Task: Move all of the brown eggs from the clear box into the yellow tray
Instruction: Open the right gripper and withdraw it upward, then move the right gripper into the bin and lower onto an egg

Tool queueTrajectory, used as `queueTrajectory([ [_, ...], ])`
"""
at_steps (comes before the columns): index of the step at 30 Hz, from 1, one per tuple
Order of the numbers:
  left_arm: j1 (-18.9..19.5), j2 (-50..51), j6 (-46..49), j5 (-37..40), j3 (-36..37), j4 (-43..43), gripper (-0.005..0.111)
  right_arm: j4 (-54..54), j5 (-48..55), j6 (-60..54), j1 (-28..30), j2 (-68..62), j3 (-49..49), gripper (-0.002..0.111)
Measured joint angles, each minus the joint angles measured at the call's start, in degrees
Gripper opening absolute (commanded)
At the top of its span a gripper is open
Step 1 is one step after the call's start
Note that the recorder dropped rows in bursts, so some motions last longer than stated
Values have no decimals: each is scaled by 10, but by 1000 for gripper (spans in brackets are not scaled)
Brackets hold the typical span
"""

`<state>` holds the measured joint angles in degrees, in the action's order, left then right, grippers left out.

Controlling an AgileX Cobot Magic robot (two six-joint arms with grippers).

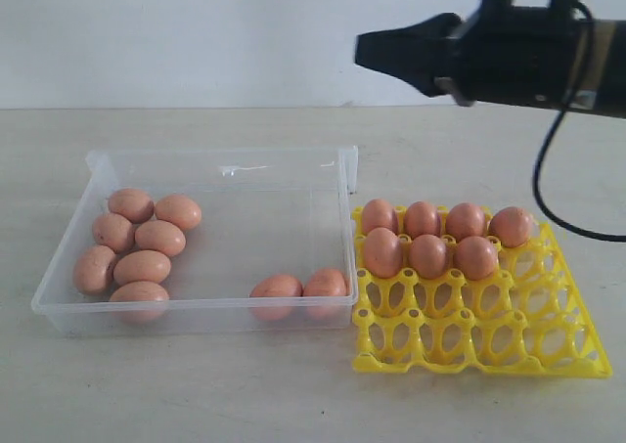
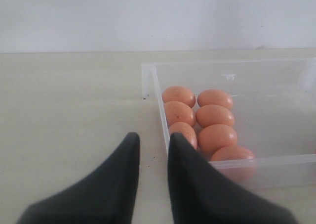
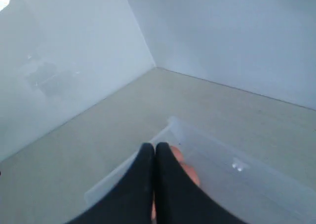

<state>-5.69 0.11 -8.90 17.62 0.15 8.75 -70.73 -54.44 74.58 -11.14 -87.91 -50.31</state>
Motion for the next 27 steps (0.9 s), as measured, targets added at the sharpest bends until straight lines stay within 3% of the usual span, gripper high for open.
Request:
queueTrajectory([
  [5,0,0,0,0,0,0,22,-12,193,-80,-171,1,-59,-1],
  [9,0,0,0,0,0,0,22,-23,477,-206,-295,-13,-98,-1],
  [12,0,0,0,0,0,0,22,-19,680,-256,-347,-45,-129,-1],
  [14,0,0,0,0,0,0,22,16,786,-273,-357,-70,-157,-1],
  [15,0,0,0,0,0,0,22,91,874,-307,-359,-92,-189,-1],
  [19,0,0,0,0,0,0,22,370,951,-533,-352,-141,-320,-1],
  [22,0,0,0,0,0,0,22,498,985,-629,-352,-182,-429,-1],
  [24,0,0,0,0,0,0,22,597,1060,-711,-352,-231,-531,-1],
  [27,0,0,0,0,0,0,22,687,1167,-788,-352,-286,-609,-1],
])
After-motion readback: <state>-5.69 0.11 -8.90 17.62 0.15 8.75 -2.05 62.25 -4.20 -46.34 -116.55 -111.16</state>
